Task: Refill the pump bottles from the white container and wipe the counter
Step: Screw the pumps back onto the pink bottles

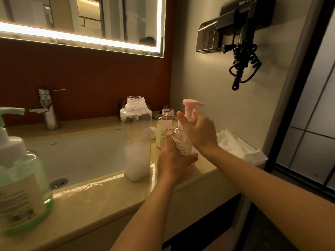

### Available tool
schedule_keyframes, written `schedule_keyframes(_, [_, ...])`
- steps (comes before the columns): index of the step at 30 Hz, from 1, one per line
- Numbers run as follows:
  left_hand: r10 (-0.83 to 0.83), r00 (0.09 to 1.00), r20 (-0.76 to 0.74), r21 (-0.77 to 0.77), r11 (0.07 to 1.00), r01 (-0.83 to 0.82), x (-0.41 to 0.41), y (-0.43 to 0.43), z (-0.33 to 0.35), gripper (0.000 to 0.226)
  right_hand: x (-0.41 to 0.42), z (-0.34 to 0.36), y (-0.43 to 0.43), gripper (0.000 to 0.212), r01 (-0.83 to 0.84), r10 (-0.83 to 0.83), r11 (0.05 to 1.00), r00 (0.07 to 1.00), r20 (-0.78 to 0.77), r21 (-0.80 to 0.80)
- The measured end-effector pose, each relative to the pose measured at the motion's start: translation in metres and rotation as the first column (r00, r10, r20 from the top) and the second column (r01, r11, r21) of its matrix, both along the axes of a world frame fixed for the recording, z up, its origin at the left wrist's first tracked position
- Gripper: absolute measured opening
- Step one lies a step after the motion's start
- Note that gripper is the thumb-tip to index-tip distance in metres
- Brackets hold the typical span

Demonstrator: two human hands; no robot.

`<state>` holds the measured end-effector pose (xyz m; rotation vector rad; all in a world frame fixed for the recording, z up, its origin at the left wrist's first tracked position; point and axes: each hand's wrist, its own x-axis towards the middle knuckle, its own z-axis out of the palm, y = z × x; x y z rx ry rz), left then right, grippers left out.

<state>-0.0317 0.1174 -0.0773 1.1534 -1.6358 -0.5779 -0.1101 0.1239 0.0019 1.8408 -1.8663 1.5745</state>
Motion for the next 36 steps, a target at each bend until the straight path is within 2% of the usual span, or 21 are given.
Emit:
schedule_keyframes(3, [-0.008, 1.0, 0.004, 0.0, 1.0, 0.008, 0.0, 0.001, 0.0, 0.091, 0.001, 0.012, -0.007, 0.065, -0.152, 0.142, 0.984, 0.984, 0.105, 0.096])
schedule_keyframes(5, [-0.013, 1.0, 0.009, 0.005, 1.0, 0.013, 0.0, 0.003, 0.001, 0.091, 0.002, 0.013, -0.008, 0.06, -0.218, 0.198, 0.969, 0.966, 0.167, 0.116])
schedule_keyframes(8, [-0.016, 1.0, 0.004, -0.007, 1.0, 0.016, 0.0, 0.002, 0.001, 0.091, 0.004, 0.005, -0.004, 0.047, -0.2, 0.185, 0.978, 0.966, 0.181, 0.067])
schedule_keyframes(13, [-0.007, 1.0, 0.022, -0.007, 1.0, 0.008, 0.0, 0.003, 0.0, 0.092, 0.001, 0.002, 0.0, 0.05, -0.102, 0.098, 0.994, 0.991, 0.089, 0.038])
schedule_keyframes(15, [-0.011, 1.0, 0.025, -0.011, 1.0, 0.011, 0.0, 0.003, 0.001, 0.092, 0.0, 0.01, -0.002, 0.05, -0.171, 0.164, 0.984, 0.978, 0.128, 0.047])
schedule_keyframes(18, [-0.012, 0.999, 0.032, -0.012, 1.0, 0.012, 0.0, 0.003, 0.001, 0.091, -0.002, 0.019, -0.006, 0.055, -0.323, 0.284, 0.94, 0.92, 0.271, 0.109])
schedule_keyframes(21, [-0.015, 0.999, 0.03, -0.008, 1.0, 0.015, 0.0, 0.004, 0.001, 0.09, -0.002, 0.017, -0.005, 0.051, -0.282, 0.246, 0.943, 0.948, 0.202, 0.176])
schedule_keyframes(23, [-0.018, 1.0, 0.026, -0.004, 1.0, 0.018, 0.0, 0.003, 0.001, 0.09, 0.001, 0.013, -0.001, 0.061, -0.172, 0.158, 0.97, 0.983, 0.091, 0.171])
schedule_keyframes(24, [-0.018, 0.999, 0.027, -0.003, 1.0, 0.018, 0.0, 0.003, 0.001, 0.09, 0.003, 0.01, 0.002, 0.075, -0.137, 0.128, 0.978, 0.989, 0.068, 0.157])
schedule_keyframes(26, [-0.016, 0.999, 0.035, -0.006, 1.0, 0.016, 0.0, 0.003, 0.001, 0.091, 0.007, 0.005, 0.007, 0.106, -0.099, 0.084, 0.981, 0.992, 0.1, 0.166])
schedule_keyframes(27, [-0.013, 0.999, 0.04, -0.01, 1.0, 0.013, -0.001, 0.003, 0.001, 0.091, 0.008, 0.003, 0.007, 0.11, -0.07, 0.051, 0.982, 0.993, 0.109, 0.178])
schedule_keyframes(30, [-0.014, 0.999, 0.046, -0.016, 1.0, 0.015, 0.0, 0.004, 0.002, 0.091, 0.005, 0.009, 0.0, 0.092, -0.017, -0.003, 0.985, 0.993, 0.114, 0.173])
schedule_keyframes(33, [-0.017, 0.999, 0.038, -0.011, 1.0, 0.017, 0.0, 0.004, 0.001, 0.089, 0.0, 0.016, -0.008, 0.078, -0.136, 0.1, 0.969, 0.979, 0.176, 0.207])
schedule_keyframes(35, [-0.019, 0.999, 0.034, -0.01, 1.0, 0.02, 0.0, 0.004, 0.001, 0.089, 0.0, 0.014, -0.008, 0.06, -0.166, 0.138, 0.963, 0.98, 0.144, 0.211])
schedule_keyframes(36, [-0.024, 0.999, 0.033, -0.012, 1.0, 0.024, 0.0, 0.004, 0.001, 0.089, 0.001, 0.011, -0.008, 0.058, -0.151, 0.129, 0.97, 0.984, 0.124, 0.191])
